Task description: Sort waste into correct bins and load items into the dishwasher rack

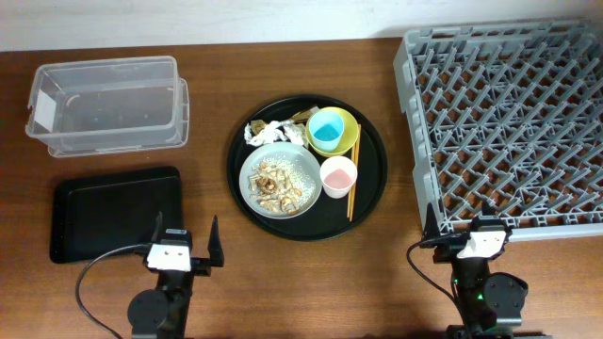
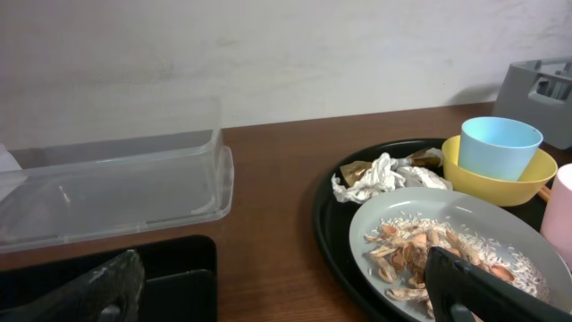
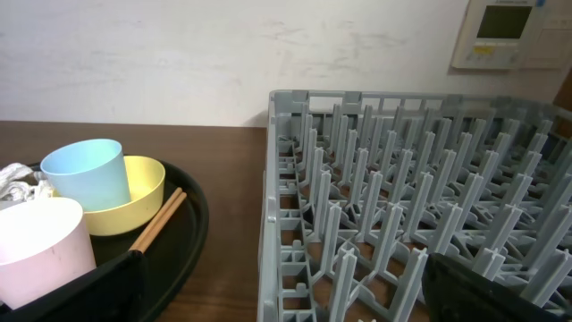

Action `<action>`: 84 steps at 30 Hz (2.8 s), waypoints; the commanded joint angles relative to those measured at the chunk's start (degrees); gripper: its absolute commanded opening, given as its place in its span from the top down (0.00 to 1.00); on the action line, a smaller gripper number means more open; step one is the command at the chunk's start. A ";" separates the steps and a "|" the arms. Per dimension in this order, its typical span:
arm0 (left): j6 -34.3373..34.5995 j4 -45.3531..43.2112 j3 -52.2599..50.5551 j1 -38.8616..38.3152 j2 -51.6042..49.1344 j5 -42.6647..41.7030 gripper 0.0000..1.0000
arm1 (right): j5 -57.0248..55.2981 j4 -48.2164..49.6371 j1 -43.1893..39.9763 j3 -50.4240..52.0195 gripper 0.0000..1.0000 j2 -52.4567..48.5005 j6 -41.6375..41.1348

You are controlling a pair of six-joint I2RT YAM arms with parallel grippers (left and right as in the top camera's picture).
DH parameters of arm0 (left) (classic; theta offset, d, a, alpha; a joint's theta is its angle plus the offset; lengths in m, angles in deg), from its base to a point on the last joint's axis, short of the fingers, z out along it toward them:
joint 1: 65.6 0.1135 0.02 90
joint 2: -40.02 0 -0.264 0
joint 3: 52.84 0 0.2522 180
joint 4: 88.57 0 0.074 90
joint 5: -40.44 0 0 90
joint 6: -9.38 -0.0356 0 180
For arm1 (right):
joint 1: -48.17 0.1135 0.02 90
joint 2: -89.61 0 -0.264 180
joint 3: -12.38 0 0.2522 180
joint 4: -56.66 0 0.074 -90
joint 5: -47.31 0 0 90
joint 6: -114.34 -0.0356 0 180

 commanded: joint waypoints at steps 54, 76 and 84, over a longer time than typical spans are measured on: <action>-0.70 0.00 -0.44 -0.26 0.17 0.24 0.01 | 27.98 -46.10 0.79 -88.04 0.02 -59.49 8.41; -0.70 0.00 -0.44 -0.26 0.17 0.24 0.01 | -8.74 -71.65 32.98 -111.62 0.02 -97.29 -22.23; -0.70 0.00 -0.44 -0.26 0.17 0.24 0.01 | -9.64 -71.43 41.55 -111.60 0.02 -110.99 -23.28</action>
